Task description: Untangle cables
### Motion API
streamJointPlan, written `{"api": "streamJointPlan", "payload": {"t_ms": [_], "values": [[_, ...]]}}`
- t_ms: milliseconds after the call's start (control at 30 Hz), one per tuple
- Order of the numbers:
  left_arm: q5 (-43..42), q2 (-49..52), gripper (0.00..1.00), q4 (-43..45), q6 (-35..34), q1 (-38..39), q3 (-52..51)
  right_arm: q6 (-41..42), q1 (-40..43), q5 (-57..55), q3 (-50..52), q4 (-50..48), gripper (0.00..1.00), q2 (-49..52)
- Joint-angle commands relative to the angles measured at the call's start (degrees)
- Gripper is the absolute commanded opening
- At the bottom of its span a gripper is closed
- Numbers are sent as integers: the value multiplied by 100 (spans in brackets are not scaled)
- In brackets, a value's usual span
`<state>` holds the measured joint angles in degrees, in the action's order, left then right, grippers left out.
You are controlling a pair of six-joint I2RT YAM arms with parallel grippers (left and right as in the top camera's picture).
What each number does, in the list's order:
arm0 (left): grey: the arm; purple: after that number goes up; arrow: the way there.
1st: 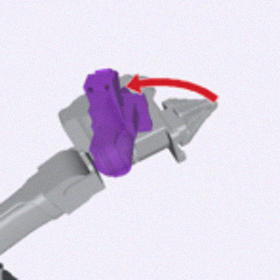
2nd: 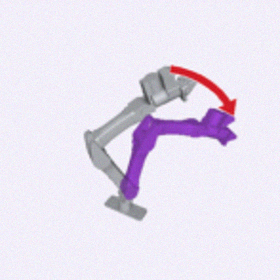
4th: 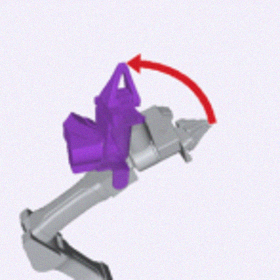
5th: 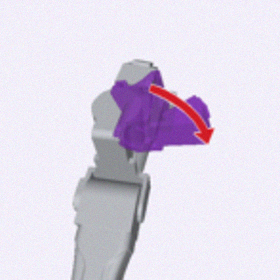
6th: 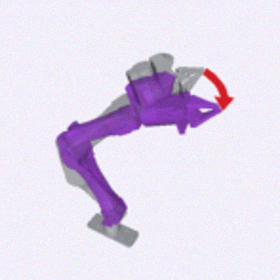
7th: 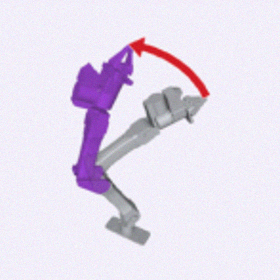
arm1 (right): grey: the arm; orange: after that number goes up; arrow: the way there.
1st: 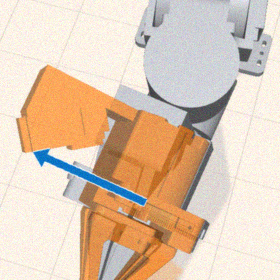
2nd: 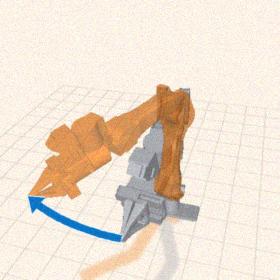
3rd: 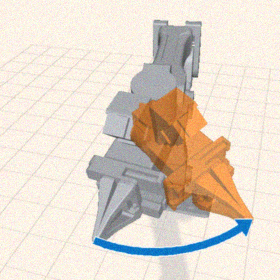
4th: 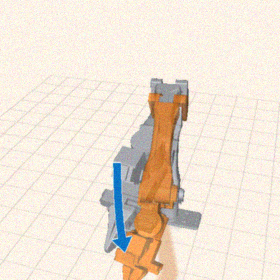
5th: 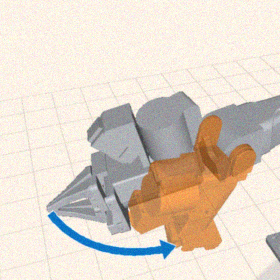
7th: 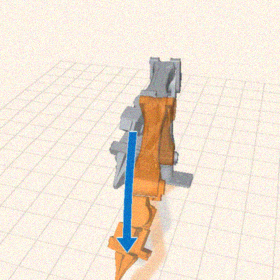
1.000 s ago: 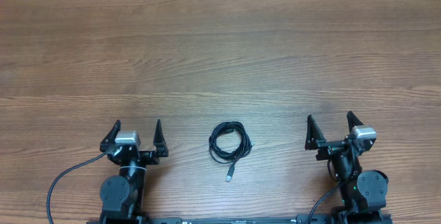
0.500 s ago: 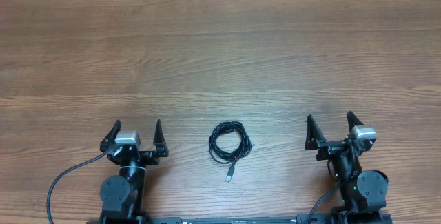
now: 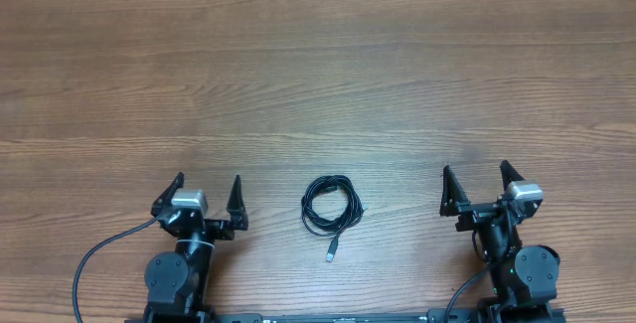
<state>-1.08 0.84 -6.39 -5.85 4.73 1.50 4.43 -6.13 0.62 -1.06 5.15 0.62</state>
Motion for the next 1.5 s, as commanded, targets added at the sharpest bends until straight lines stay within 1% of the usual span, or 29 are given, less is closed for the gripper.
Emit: {"api": "streamJointPlan", "payload": {"t_ms": [0,200,333,400,500,633,667,700,733,833,867,933,1000,1067,1167,1267,1333,1433,1467], "values": [[-195,-48,100,-223,-59,-26,468,-20,-20,-57,59,-31,100,-35],[-216,369,99,-616,-59,-26,1300,-20,-20,-57,59,-31,100,-35],[-699,977,99,-800,-61,-26,1917,-20,-20,-57,59,-31,100,-35],[-1174,1508,100,-1117,-72,-26,2468,-20,-20,-57,59,-31,100,-35],[-1506,2131,100,-1757,-254,-26,3211,-20,-20,-57,59,-31,100,-35],[-1945,2992,100,-2806,-323,-22,4315,-20,-20,-57,59,-31,100,-35],[-2142,3250,100,-3130,-323,-22,4634,-20,-20,-57,59,-31,100,-35],[-2651,3600,100,-3475,-321,-22,5029,-20,-20,-57,59,-31,100,-35],[-3010,3762,99,-3556,-321,-22,5174,-20,-20,-57,59,-31,100,-35],[-4347,4133,100,-3495,-396,-22,5278,-20,-20,-57,59,-31,100,-35],[-5097,4332,100,-3685,-494,-22,5270,-20,-20,-57,59,-31,100,-35],[-5458,4531,99,-3821,-616,-22,5243,-20,-20,-57,59,-31,100,-35],[-5512,4732,100,-3875,-824,-22,5211,-20,-20,-57,59,-31,100,-35],[-5495,4927,100,-3967,-848,-22,5189,-20,-20,-57,59,-31,100,-35],[-5362,5337,100,-4190,-872,-20,5180,-20,-20,-57,59,-31,100,-35],[-5121,5663,100,-4452,-1102,-15,5180,-20,-20,-57,59,-31,100,-35],[-4601,5851,93,-4701,-1357,57,5180,-20,-20,-57,59,-31,100,-35],[-3689,6037,88,-4968,-1792,369,5180,-20,-20,-57,59,-31,100,-35],[-3412,6089,87,-5014,-1958,535,5180,-20,-20,-57,59,-31,100,-35]]}}
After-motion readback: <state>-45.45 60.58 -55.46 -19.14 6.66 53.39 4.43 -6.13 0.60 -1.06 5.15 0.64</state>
